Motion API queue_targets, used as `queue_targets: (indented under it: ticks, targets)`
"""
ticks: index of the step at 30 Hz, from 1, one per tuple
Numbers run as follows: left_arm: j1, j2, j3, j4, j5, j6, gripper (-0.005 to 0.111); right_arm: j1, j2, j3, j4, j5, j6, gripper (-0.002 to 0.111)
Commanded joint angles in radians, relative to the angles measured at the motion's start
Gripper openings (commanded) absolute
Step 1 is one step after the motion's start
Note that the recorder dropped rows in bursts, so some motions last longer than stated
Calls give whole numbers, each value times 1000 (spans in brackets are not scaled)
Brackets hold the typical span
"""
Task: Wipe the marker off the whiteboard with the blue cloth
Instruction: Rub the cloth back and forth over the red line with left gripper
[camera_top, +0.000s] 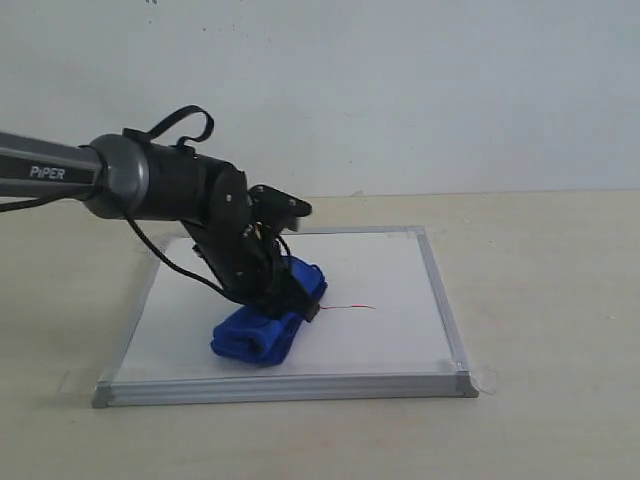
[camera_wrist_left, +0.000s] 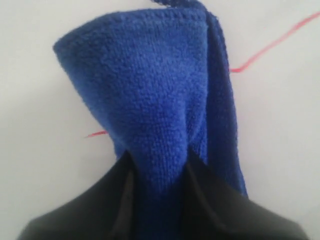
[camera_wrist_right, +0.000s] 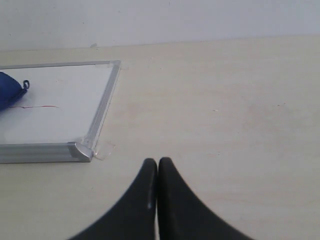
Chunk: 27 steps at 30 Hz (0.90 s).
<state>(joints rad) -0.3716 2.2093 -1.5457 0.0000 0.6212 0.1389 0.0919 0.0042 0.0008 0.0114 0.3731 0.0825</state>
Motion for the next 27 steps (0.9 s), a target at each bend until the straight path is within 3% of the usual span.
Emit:
queue_targets:
  ticks: [1,8,13,22,27]
  targets:
    - [-55,20,6,14,41,0,4,-2,-4,-1,1,-6,-4,0]
    - [44,20,-23,387,66,-357,4,-2,-4,-1,1,-19,-2,0]
    - [78,20,-45,375,131,-400,4,-2,-4,-1,1,-22,-2,0]
    - [-73,45,-45,113,53,-209,4,-2,-4,-1,1,-24,-2,0]
    - [-138,53,-49,100,36,-151,4,-2,-4,-1,1,-24,-4,0]
